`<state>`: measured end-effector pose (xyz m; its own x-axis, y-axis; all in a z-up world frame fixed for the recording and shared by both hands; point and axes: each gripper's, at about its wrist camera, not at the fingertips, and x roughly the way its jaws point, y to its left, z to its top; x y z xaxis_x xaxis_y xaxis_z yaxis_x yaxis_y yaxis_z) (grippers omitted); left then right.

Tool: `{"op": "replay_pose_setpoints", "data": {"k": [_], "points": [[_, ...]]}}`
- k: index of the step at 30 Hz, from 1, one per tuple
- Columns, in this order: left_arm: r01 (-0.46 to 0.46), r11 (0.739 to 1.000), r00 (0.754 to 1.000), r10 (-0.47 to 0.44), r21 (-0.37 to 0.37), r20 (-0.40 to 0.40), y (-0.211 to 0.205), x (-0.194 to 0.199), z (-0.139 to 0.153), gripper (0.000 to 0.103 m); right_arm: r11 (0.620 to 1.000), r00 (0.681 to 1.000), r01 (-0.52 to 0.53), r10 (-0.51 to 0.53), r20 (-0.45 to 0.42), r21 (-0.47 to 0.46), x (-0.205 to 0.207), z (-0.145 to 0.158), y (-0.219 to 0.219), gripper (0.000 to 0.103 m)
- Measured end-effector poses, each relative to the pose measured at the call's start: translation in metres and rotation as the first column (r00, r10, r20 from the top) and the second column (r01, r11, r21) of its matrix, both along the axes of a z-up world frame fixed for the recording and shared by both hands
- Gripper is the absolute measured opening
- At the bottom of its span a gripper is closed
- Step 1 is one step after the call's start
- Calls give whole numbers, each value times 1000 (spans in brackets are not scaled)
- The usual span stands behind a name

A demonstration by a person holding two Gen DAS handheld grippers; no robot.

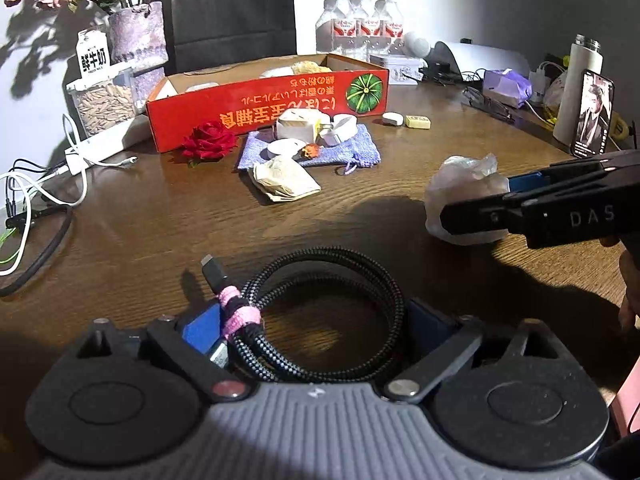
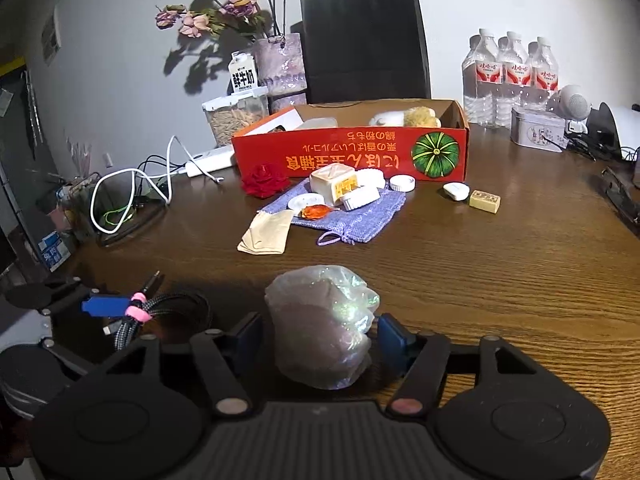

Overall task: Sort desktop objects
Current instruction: 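Carry the black cable with the left tool while the right carries the green bag to the cardboard box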

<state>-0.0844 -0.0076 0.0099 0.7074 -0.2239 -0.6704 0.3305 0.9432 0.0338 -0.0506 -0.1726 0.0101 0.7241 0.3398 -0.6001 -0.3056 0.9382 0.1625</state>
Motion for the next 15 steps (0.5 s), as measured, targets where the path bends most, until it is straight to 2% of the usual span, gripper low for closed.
{"op": "replay_pose_setpoints", "data": {"k": [1,2,4,6,8,9,11,15], "points": [[-1,1000,1000,1,0,-8,-1,2,-1,103,1000,1000,6,-6,9,6,-1,0,-1,82],[-7,1000,1000,6,-2,-15,-2,3,-1,103,1000,1000,11,-11,15,19,-2,1,-3,85],[-16,1000,1000,15,-8,-20,-3,5,-1,103,999,1000,9,-9,14,41,-1,1,-4,85],[-34,999,999,34,-16,-6,-3,4,-1,94,998,1000,15,-15,11,53,2,0,-4,83],[-44,998,999,44,-37,0,-1,3,1,93,998,1000,19,-19,1,56,6,-3,-3,59],[-48,998,999,48,-47,7,0,2,2,93,998,1000,22,-21,-16,53,10,-5,-2,37],[-44,997,999,46,-68,26,1,0,6,92,998,1000,6,-4,-31,56,13,-8,0,37],[-58,992,996,65,-115,54,6,4,20,92,998,999,-35,36,-8,52,12,-5,4,35]]}}
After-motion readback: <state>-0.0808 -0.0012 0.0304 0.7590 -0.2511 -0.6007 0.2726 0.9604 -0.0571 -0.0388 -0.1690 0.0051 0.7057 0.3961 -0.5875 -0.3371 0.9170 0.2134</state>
